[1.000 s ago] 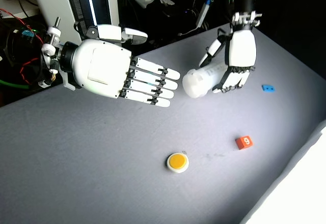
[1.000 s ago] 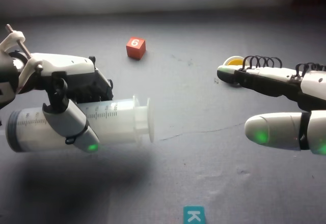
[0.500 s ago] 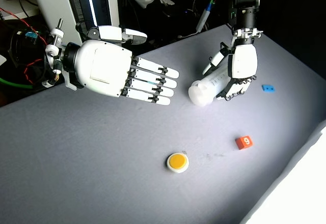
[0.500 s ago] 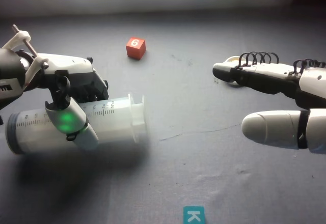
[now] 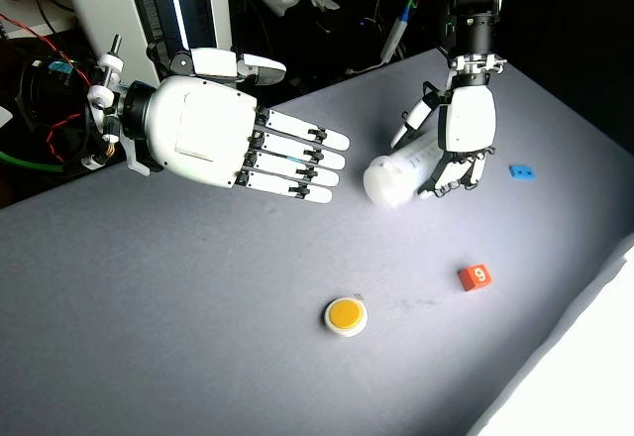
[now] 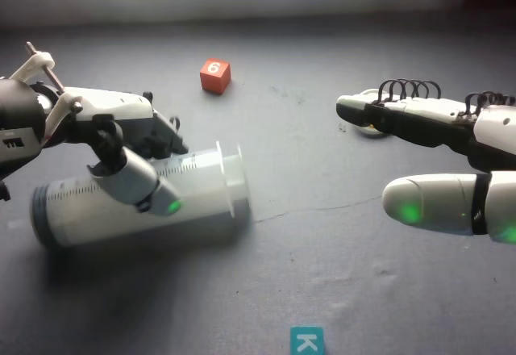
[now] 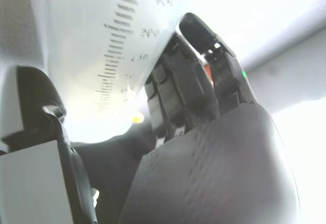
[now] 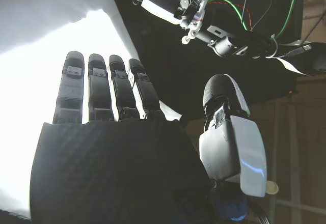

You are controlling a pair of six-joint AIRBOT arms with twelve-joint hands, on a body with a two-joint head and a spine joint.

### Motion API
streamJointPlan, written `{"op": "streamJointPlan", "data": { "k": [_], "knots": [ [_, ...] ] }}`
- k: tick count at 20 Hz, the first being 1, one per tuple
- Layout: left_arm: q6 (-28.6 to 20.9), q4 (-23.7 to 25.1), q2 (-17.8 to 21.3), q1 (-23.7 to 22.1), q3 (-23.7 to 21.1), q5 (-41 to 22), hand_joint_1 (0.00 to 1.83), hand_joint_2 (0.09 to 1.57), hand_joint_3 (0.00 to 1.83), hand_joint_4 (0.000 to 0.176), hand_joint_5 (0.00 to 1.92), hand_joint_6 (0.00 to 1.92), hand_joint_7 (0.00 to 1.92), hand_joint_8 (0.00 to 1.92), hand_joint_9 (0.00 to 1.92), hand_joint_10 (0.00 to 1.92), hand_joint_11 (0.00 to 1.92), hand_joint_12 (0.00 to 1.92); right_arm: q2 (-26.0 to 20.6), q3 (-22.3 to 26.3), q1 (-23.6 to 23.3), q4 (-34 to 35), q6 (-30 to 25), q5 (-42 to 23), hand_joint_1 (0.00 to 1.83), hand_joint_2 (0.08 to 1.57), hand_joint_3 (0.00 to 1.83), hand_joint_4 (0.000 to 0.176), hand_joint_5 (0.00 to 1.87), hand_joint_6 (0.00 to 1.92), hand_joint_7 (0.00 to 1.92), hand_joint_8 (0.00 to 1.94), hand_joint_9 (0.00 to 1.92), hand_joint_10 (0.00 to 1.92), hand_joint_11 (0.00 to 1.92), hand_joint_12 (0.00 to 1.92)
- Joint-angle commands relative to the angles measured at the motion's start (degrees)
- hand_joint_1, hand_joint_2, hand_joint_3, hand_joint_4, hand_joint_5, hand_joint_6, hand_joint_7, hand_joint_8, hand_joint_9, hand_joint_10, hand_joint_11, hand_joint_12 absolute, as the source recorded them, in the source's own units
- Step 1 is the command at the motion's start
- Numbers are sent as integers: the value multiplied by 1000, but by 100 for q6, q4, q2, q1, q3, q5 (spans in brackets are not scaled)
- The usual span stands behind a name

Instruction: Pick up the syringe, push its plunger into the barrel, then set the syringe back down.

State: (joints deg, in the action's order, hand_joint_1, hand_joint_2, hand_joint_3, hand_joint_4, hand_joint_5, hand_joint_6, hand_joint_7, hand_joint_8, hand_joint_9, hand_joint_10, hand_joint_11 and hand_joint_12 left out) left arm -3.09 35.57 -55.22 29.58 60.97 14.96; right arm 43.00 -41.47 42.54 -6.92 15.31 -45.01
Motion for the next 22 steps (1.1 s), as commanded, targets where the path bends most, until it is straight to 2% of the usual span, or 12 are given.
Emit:
{"op": "streamJointPlan", "data": {
  "k": [1,4,5,8,10,11,16,17,19,20,21,22],
  "knots": [
    [-16,91,30,-7,-22,-307,594,1068,0,0,161,5,229,12,216,30,0,759,1,15,-21,41,-2,-755,0,1215,1,0,59,9,35,9,0,0,0,0],
    [-16,91,49,-10,-36,-337,533,909,0,0,72,1,96,4,100,2,0,452,7,15,-21,41,-2,-756,0,1213,0,0,35,2,4,1,0,0,0,0],
    [-16,92,67,-25,-38,-373,487,883,0,0,81,5,115,9,124,10,0,528,8,15,-21,41,-2,-756,0,1209,0,0,23,0,0,0,0,0,0,0],
    [-16,154,209,-112,-112,-737,494,848,0,0,47,1,83,2,87,2,0,403,8,15,-21,41,-2,-756,0,1210,0,0,20,0,0,0,0,0,0,0],
    [-16,521,401,-134,-218,-1448,488,845,0,0,19,2,61,2,67,1,0,329,8,15,-20,41,-2,-756,0,1215,1,0,36,7,10,4,0,0,0,0],
    [-16,737,505,-149,-272,-1755,502,830,0,0,36,6,84,8,92,8,0,377,8,15,-21,41,-2,-756,0,1214,1,0,42,9,11,4,0,0,0,0],
    [114,1795,1111,-191,-292,-4066,478,836,0,0,3,0,29,5,51,4,0,326,8,16,-20,41,0,-756,0,1213,0,0,59,13,30,10,0,0,0,0],
    [155,1989,1210,-198,-253,-4506,472,840,0,0,0,0,35,7,60,8,0,369,8,15,-13,41,0,-756,0,1213,0,0,48,8,23,7,0,0,0,0],
    [207,2407,1382,-221,-140,-5314,235,996,15,0,158,19,215,21,219,26,0,671,6,15,0,41,0,-763,0,1221,4,0,52,8,26,6,0,0,0,0],
    [300,2698,1533,-265,-55,-6009,206,1018,11,0,187,16,246,16,245,21,0,723,5,13,5,41,0,-771,0,1223,5,0,51,7,25,6,0,0,0,0],
    [328,2740,1587,-285,-48,-6174,206,1018,11,0,187,16,246,16,245,21,0,723,4,13,8,41,0,-774,0,1223,5,0,51,7,25,6,0,0,0,0],
    [347,2803,1660,-323,-52,-6345,256,1106,0,0,318,1283,409,1259,383,1204,131,1596,4,13,11,41,0,-778,0,1200,0,0,101,7,76,6,38,4,43,27]
  ]
}}
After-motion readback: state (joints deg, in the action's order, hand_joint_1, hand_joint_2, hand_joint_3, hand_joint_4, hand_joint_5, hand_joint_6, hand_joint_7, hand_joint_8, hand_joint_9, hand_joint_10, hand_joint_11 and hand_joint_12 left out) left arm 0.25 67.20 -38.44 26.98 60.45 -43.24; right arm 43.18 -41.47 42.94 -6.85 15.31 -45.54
